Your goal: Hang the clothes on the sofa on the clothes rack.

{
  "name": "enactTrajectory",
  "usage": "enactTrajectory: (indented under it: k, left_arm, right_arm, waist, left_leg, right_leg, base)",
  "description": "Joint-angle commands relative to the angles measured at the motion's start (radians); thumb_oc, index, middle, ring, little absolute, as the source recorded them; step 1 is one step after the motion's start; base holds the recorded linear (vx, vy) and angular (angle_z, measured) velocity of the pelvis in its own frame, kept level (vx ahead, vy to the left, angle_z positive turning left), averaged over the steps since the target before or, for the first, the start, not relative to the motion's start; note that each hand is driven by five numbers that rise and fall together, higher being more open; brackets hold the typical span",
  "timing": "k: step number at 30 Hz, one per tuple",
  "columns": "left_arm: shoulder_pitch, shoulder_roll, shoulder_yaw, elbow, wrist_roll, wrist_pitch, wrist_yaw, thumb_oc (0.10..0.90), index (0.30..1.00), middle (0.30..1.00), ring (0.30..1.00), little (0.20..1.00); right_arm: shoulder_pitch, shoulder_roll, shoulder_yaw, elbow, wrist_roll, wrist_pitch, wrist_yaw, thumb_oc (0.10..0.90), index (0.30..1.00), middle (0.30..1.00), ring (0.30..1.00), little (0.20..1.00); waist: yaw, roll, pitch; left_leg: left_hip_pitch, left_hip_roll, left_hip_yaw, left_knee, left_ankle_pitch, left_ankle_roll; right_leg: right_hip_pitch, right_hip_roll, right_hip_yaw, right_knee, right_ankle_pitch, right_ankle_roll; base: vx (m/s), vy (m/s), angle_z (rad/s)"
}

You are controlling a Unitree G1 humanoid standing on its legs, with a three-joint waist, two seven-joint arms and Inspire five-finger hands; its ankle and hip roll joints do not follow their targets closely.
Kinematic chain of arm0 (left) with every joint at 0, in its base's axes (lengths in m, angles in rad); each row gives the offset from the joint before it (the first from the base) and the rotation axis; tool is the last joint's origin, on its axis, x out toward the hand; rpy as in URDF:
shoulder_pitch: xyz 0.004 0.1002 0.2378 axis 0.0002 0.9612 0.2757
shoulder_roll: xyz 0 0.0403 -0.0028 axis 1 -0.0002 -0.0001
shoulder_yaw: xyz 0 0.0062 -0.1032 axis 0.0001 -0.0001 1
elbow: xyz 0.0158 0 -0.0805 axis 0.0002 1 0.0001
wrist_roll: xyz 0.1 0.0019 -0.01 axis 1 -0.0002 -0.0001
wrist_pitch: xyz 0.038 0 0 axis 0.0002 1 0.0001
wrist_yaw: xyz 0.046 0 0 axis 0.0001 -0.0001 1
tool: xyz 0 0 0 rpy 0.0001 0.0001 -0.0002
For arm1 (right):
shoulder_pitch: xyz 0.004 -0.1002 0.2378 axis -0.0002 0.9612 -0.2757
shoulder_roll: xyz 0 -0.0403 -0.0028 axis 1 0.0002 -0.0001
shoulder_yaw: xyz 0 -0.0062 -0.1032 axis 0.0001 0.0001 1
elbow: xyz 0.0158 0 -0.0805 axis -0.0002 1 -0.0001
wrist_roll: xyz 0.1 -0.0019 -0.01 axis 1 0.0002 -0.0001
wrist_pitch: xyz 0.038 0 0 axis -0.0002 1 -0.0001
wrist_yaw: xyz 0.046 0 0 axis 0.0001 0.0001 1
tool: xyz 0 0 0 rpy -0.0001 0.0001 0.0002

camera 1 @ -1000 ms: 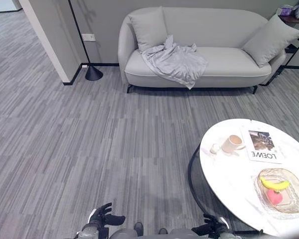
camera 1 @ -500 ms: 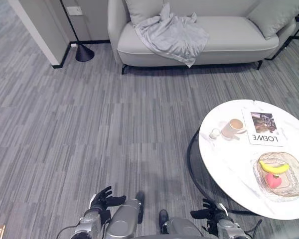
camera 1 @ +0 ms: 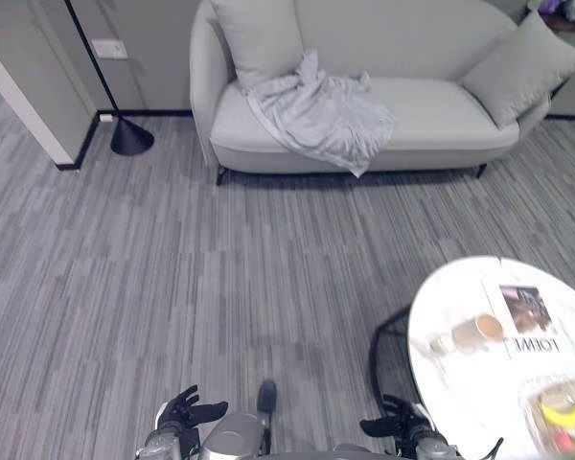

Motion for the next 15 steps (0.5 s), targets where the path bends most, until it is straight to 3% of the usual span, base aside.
enactTrajectory:
  k: [1,5,7,8,9,11,12,13,15]
  left_arm:
    - [0.0,0.028,0.019,-0.08,0.032,-0.022,-0.015,0.8,0.9,0.9,0.9,0.9]
    - [-0.015,0.021,-0.005,-0.07,0.083,-0.018,-0.043,0.8,0.9,0.9,0.9,0.9]
    - [-0.017,0.019,-0.008,-0.065,0.1,-0.021,-0.05,0.8,0.9,0.9,0.9,0.9]
    - [-0.015,0.016,-0.007,-0.066,0.119,-0.021,-0.059,0.8,0.9,0.9,0.9,0.9]
    - [-0.011,0.014,-0.009,-0.062,0.124,-0.022,-0.061,0.8,0.9,0.9,0.9,0.9]
    - [-0.006,0.006,-0.017,-0.027,0.169,-0.022,-0.052,0.8,0.9,0.9,0.9,0.9]
    - [-0.007,0.003,-0.028,-0.017,0.183,-0.026,-0.051,0.8,0.9,0.9,0.9,0.9]
    - [0.0,0.004,-0.034,-0.03,0.171,-0.023,-0.05,0.8,0.9,0.9,0.9,0.9]
    - [0.007,0.008,-0.041,-0.056,0.145,-0.016,-0.046,0.8,0.9,0.9,0.9,0.9]
  right_arm:
    - [-0.042,-0.038,-0.002,-0.062,-0.034,-0.018,0.002,0.8,0.9,0.9,0.9,0.9]
    - [-0.048,-0.051,0.009,-0.065,-0.058,-0.008,-0.002,0.8,0.9,0.9,0.9,0.9]
    - [-0.045,-0.051,0.002,-0.068,-0.056,-0.008,-0.002,0.8,0.9,0.9,0.9,0.9]
    - [-0.038,-0.049,-0.005,-0.057,-0.063,-0.005,-0.004,0.8,0.9,0.9,0.9,0.9]
    - [-0.032,-0.049,-0.004,-0.05,-0.064,-0.005,-0.002,0.8,0.9,0.9,0.9,0.9]
    - [-0.014,-0.055,-0.006,-0.02,-0.07,-0.006,-0.002,0.8,0.9,0.9,0.9,0.9]
    - [-0.009,-0.059,-0.011,-0.002,-0.063,-0.009,-0.002,0.8,0.9,0.9,0.9,0.9]
    - [-0.006,-0.064,-0.016,0.002,-0.058,-0.005,-0.004,0.8,0.9,0.9,0.9,0.9]
    - [-0.001,-0.081,-0.02,0.012,-0.045,-0.004,-0.008,0.8,0.9,0.9,0.9,0.9]
  waist:
    - [-0.038,0.026,0.067]
    - [-0.11,-0.005,0.082]
    - [-0.133,-0.011,0.085]
    - [-0.136,-0.009,0.08]
    - [-0.136,-0.007,0.069]
    - [-0.147,-0.007,0.032]
    - [-0.162,0.01,0.017]
    - [-0.163,0.014,0.018]
    - [-0.147,0.017,0.035]
  left_leg:
    - [0.097,0.079,-0.027,-0.044,-0.135,-0.034]
    - [0.252,0.035,-0.091,-0.044,-0.253,-0.074]
    - [0.277,0.034,-0.105,-0.044,-0.27,-0.084]
    - [0.321,0.049,-0.116,-0.044,-0.308,-0.105]
    - [0.34,0.057,-0.123,-0.044,-0.332,-0.109]
    - [0.375,0.086,-0.154,-0.044,-0.284,-0.123]
    - [0.402,0.126,-0.168,-0.016,-0.229,-0.136]
    - [0.371,0.138,-0.163,0.102,-0.2,-0.15]
    - [0.249,0.152,-0.141,0.424,-0.039,-0.197]
  right_leg:
    - [-0.114,0.06,-0.166,-0.441,0.333,-0.049]
    - [-0.207,0.218,-0.211,-0.94,0.412,0.029]
    - [-0.23,0.235,-0.216,-1.017,0.439,0.049]
    - [-0.258,0.227,-0.287,-1.034,0.428,0.071]
    - [-0.235,0.234,-0.309,-1.034,0.41,0.054]
    - [-0.197,0.261,-0.273,-1.034,0.431,0.007]
    - [-0.176,0.299,-0.206,-1.034,0.44,-0.009]
    - [-0.141,0.303,-0.161,-1.034,0.448,-0.012]
    - [-0.044,0.301,-0.137,-1.034,0.415,-0.057]
  base:
    - [0.77,-0.002,0.19]
    - [0.75,-0.065,0.26]
    - [0.58,-0.077,0.51]
    - [0.73,-0.155,0.71]
    - [0.95,-0.201,0.75]
    - [0.8,-0.191,0.64]
    - [0.84,-0.204,0.59]
    - [0.77,-0.204,0.73]
    - [0.61,-0.217,0.77]
